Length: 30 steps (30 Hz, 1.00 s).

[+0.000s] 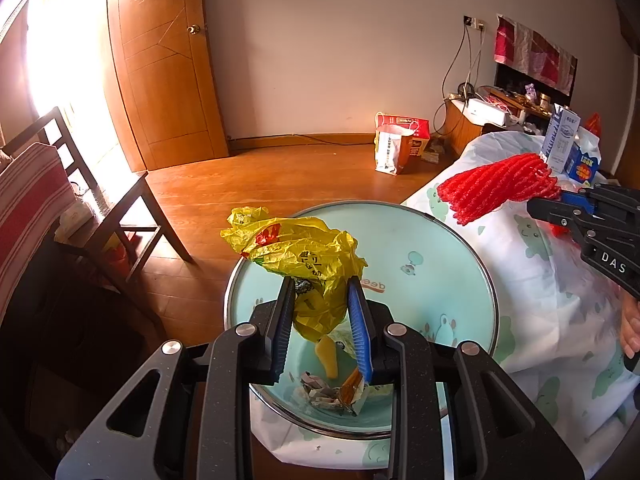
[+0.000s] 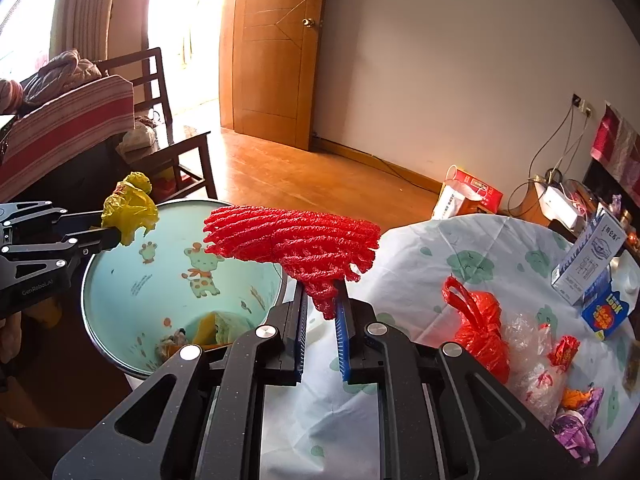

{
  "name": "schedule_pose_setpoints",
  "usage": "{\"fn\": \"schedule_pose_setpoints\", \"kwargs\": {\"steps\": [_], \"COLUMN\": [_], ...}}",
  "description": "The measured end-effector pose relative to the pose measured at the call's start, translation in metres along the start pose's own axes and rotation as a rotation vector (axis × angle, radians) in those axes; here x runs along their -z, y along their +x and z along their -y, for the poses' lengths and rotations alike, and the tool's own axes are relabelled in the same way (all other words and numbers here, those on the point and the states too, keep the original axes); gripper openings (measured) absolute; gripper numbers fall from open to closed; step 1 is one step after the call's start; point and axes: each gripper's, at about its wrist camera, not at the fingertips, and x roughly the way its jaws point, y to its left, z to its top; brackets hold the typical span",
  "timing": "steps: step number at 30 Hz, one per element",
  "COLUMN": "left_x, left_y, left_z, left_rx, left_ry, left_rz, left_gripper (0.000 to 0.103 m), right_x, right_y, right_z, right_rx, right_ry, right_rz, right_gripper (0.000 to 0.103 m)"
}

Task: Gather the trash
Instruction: 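Carry the yellow bag and red mesh net over the teal bin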

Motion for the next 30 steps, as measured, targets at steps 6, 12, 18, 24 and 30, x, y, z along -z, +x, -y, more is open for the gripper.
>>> {"fn": "schedule_pose_setpoints", "kwargs": {"steps": [6, 12, 18, 24, 30], "left_x": [0.001, 0.0, 0.0, 0.0, 0.0], "left_y": [0.0, 0.0, 0.0, 0.0, 0.0], "left_z": [-0.002, -0.002, -0.002, -0.003, -0.004], "left_rx": [-0.005, -0.004, -0.006, -0.006, -0.008], "left_ry": [-0.006, -0.007, -0.01, -0.011, -0.014], "left_rz": [-0.002, -0.004, -0.002, -0.002, -0.002], "left_gripper": [0.027, 0.027, 0.027, 0.027, 0.027], "right_x": [-0.002, -0.004, -0.005, -0.005, -0.006], "right_y": [0.002, 0.005, 0.006, 0.006, 0.006], "right_z": [-0.003, -0.006, -0.01, -0.012, -0.012], "right_rx": [-0.002, -0.004, -0.007, -0.009, -0.01], "right_ry": [-0.009, -0.019, -0.029, -0.034, -0.035], "right_rz": [-0.001, -0.005, -0.006, -0.006, -0.006], "right_gripper": [0.014, 0.014, 0.014, 0.014, 0.014]}}
